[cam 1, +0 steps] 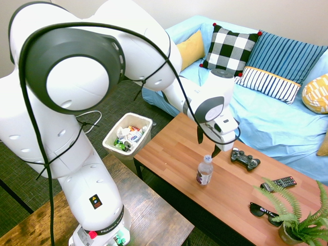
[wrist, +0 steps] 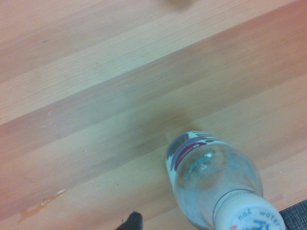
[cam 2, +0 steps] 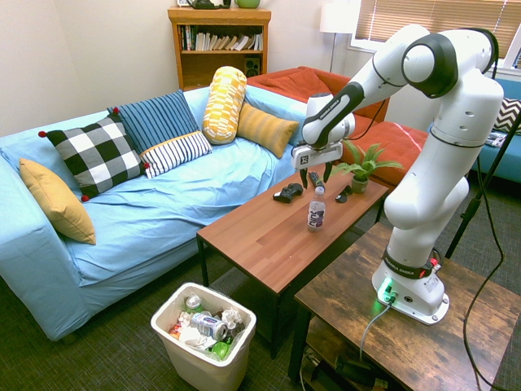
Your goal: Throw the bottle in the trash bin
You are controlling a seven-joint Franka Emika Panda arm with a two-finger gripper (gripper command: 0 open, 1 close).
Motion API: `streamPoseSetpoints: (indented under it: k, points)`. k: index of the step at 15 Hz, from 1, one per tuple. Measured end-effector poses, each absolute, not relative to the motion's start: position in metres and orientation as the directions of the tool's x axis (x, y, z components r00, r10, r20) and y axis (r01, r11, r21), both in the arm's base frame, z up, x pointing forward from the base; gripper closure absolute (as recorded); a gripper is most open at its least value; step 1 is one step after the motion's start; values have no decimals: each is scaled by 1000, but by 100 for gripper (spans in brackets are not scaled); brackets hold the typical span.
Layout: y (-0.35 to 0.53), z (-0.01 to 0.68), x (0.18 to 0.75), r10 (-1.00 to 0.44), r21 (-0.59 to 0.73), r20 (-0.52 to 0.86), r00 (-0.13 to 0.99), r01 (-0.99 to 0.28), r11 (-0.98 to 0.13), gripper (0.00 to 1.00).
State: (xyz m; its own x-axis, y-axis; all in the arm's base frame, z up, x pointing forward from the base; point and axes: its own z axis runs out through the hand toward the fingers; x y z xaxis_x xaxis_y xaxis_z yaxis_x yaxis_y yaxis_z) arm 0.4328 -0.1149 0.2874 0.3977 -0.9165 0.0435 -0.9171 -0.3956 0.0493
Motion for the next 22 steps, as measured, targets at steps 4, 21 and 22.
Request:
streamPoseSetpoints:
  k: [4, 21, 22]
  points:
    - [-123, 250, 431, -925, 74, 28, 378, -924, -376, 0]
    - [-134, 230, 429, -933, 69, 19, 359, -932, -357, 100]
    - [-132, 230, 430, -932, 69, 19, 362, -930, -360, 100]
